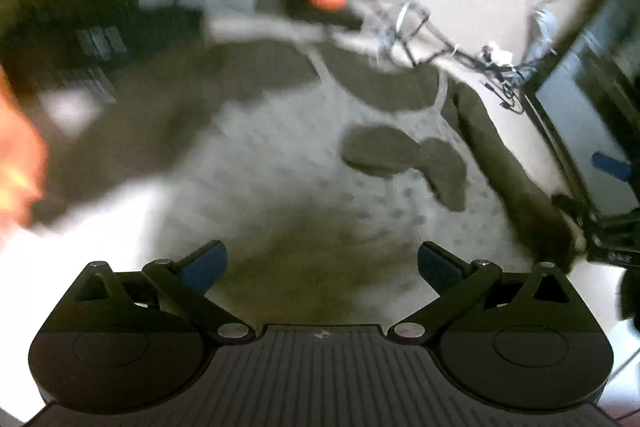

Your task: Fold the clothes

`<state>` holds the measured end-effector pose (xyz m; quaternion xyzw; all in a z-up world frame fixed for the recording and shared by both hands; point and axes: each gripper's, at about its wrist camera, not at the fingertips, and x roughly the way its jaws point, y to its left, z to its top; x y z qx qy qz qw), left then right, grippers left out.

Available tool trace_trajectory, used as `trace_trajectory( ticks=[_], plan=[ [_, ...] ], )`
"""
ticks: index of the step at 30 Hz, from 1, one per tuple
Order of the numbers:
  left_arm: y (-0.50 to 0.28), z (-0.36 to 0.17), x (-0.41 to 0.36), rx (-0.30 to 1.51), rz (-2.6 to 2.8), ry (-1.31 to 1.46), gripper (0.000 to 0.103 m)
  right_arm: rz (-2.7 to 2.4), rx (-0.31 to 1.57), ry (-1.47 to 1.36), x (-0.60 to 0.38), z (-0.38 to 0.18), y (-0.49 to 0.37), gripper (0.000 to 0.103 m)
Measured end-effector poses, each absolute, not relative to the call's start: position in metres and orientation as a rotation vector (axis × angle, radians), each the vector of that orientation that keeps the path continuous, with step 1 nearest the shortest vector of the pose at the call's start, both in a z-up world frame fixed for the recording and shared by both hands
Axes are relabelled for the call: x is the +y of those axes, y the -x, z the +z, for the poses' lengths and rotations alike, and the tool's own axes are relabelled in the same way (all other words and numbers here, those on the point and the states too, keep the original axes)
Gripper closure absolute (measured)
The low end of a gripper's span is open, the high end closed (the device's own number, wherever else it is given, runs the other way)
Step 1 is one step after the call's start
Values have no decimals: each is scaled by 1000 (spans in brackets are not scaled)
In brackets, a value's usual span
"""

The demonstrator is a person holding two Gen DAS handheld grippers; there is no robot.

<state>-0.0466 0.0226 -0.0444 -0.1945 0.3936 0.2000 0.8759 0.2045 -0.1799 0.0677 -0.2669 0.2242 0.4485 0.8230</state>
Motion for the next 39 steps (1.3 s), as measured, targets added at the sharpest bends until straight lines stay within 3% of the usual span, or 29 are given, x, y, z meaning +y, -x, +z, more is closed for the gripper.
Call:
trace_trajectory(
  ticks=[3,7,11,14,25,33,39],
  plan=[
    [92,-30,10,821,491,100,0,945,546,549,-202,54,-175,0],
    [131,-47,-4,894,457,-94,0,894,620,598,-231,36,-135,0],
    [134,-74,-15,976,455,-223,0,844,603,699,-253,27,-86,0],
    [127,-91,-13,1001,504,-345,0,804,627,623,-261,26,-69,0],
    [119,-65,25,861,719,-266,0,959,581,629,-196,8,-4,0],
    [147,-50,26,820,765,-240,0,539,211,922,-214,0,-19,0],
    [172,-45,13,843,658,-125,0,330,331,843,-286,23,-70,0]
  ],
)
